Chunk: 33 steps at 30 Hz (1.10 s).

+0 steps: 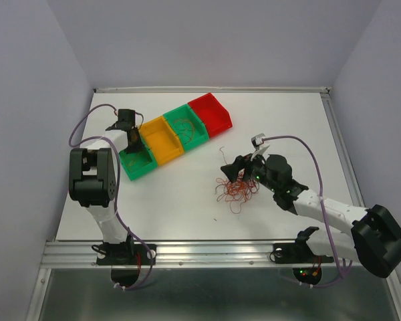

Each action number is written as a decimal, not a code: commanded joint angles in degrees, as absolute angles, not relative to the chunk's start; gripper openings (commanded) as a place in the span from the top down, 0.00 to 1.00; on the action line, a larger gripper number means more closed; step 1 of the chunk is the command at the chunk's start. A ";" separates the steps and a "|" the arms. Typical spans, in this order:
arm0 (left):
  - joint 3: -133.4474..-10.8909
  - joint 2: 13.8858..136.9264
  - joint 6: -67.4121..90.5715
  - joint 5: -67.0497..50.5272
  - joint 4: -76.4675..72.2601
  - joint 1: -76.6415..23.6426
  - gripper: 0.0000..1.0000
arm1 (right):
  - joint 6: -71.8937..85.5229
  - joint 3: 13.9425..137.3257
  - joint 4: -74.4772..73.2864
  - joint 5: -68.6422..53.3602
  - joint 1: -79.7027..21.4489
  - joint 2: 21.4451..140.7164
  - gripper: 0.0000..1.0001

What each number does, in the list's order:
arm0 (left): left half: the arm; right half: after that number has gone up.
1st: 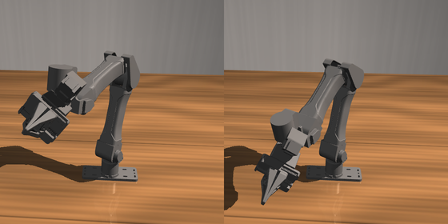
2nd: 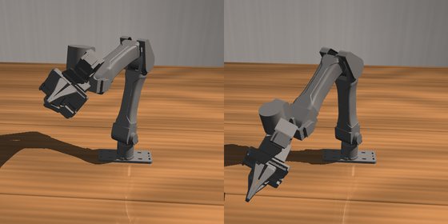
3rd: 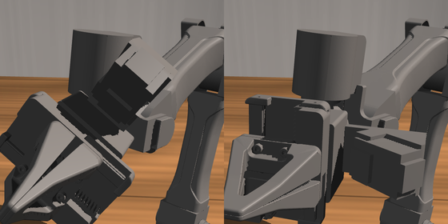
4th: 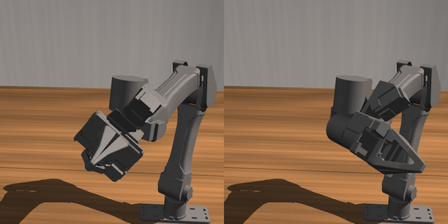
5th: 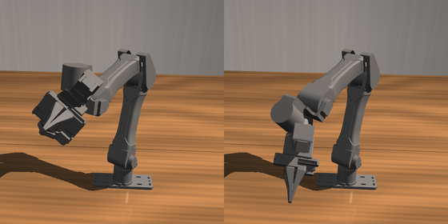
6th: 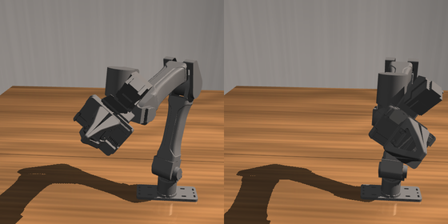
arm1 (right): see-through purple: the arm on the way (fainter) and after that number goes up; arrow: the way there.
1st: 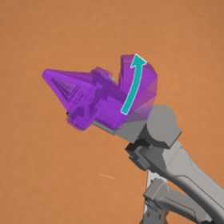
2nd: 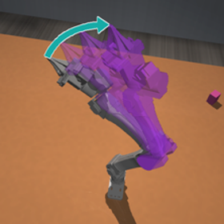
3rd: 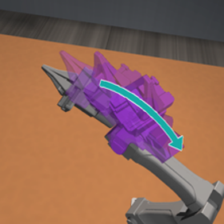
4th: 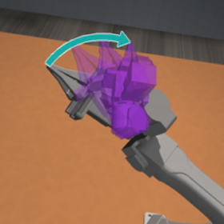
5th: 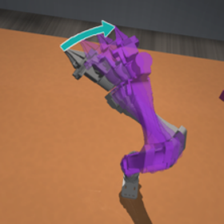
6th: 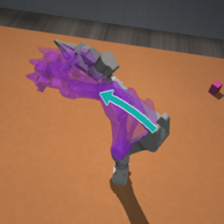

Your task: Untangle the cables

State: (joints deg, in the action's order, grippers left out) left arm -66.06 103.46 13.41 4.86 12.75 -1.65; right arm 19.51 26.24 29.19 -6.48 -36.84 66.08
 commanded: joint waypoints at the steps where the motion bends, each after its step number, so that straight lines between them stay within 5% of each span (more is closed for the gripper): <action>1: -66.53 100.46 13.19 6.07 13.44 -1.58 0.67 | 19.60 25.58 33.40 -6.50 -37.27 66.27 0.14; 18: -68.55 89.48 10.64 7.73 21.35 -1.58 0.64 | 19.95 25.84 34.63 -7.03 -37.27 67.15 0.14; 19: -68.73 89.30 10.46 8.26 21.62 -1.58 0.56 | 19.95 25.84 34.54 -7.12 -37.27 67.24 0.14; 22: -68.91 87.63 9.49 8.87 21.53 -1.58 0.53 | 19.95 26.01 34.54 -7.12 -37.27 67.24 0.14; 24: -68.73 85.70 9.32 9.14 21.53 -1.58 0.36 | 19.86 26.10 34.63 -7.21 -37.35 67.32 0.14; 33: -70.49 80.78 5.98 11.69 21.45 -1.58 0.38 | 19.95 26.45 34.54 -7.29 -37.27 67.33 0.14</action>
